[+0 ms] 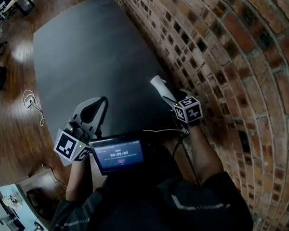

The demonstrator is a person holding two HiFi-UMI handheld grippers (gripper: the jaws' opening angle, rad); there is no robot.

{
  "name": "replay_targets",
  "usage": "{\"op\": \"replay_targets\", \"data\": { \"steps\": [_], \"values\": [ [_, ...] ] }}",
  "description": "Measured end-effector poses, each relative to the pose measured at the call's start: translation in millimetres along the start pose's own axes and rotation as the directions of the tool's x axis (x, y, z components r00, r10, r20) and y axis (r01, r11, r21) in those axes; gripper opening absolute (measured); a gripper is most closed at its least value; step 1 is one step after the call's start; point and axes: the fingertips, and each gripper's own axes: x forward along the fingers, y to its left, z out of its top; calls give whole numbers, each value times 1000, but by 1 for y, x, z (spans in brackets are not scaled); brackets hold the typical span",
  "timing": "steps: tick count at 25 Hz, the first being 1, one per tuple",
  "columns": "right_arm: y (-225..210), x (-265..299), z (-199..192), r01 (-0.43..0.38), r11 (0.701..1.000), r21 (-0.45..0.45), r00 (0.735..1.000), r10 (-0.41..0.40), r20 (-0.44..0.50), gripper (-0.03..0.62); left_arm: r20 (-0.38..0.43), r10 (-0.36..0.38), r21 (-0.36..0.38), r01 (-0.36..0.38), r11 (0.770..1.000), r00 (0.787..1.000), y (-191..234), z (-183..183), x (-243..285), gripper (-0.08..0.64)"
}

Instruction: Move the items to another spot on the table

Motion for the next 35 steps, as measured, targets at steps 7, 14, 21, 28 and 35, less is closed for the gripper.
{"op": "replay_targets", "data": {
  "steps": [7, 14, 21, 28, 35],
  "values": [
    [-11, 51, -20, -25, 1000, 1, 989, 25, -147, 359, -24, 41, -16, -42, 999, 999, 23, -15, 16, -6],
    [-16, 71, -29, -33, 999, -12, 976, 30, -216, 350, -39, 61, -16, -62, 998, 997, 31, -25, 23, -6],
    [-10, 83, -37, -39, 998, -50, 964, 24, -265, 292, -42, 70, -24, -71, 997, 997, 32, -29, 22, -6],
    [-12, 85, -36, -25, 1000, -14, 962, 20, -274, 276, -40, 88, -23, -89, 996, 995, 32, -28, 16, -6],
    [-13, 79, -33, -17, 1000, 14, 973, 19, -228, 273, -43, 105, -1, -105, 994, 994, 25, -18, 3, -6]
  ]
}}
